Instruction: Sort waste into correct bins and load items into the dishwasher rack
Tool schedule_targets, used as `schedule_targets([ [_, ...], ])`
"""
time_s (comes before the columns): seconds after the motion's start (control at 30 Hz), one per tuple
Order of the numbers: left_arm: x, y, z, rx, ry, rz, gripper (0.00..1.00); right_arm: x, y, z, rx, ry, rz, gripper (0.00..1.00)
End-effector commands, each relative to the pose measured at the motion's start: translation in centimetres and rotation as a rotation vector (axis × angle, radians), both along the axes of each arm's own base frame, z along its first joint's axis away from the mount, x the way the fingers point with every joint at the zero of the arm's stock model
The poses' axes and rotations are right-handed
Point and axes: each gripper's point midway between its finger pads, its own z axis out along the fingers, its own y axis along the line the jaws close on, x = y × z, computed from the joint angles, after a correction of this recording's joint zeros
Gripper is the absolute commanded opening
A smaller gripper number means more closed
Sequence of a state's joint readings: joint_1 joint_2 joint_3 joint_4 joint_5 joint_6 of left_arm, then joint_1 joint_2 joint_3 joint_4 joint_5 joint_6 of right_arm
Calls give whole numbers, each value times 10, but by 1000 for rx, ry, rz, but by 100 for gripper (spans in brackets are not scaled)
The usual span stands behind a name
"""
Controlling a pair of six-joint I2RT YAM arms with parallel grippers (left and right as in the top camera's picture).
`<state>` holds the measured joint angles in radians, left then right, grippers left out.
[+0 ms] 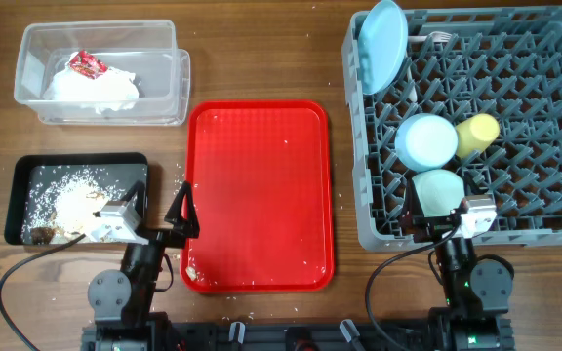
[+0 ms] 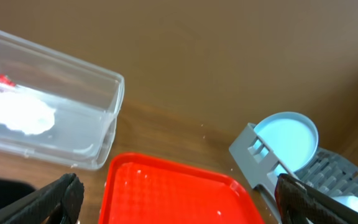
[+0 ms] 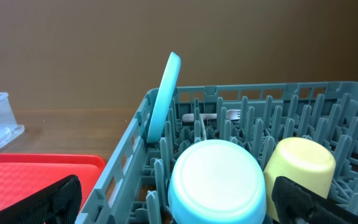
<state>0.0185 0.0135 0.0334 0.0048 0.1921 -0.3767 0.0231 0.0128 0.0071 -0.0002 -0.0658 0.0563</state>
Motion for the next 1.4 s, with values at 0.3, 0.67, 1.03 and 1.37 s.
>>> schedule_targets([
  [0.3, 2, 11, -29, 137, 69, 65, 100, 0, -2, 1, 15, -7, -12, 100],
  [0.67, 3, 18, -30, 134, 78, 105, 100, 0, -2, 2, 15, -8, -12, 100],
  [1.03, 3, 18, -30, 134, 78, 105, 100, 0, -2, 2, 15, -8, -12, 100],
  [1.37, 3, 18, -30, 134, 78, 105, 100, 0, -2, 2, 15, -8, -12, 100],
])
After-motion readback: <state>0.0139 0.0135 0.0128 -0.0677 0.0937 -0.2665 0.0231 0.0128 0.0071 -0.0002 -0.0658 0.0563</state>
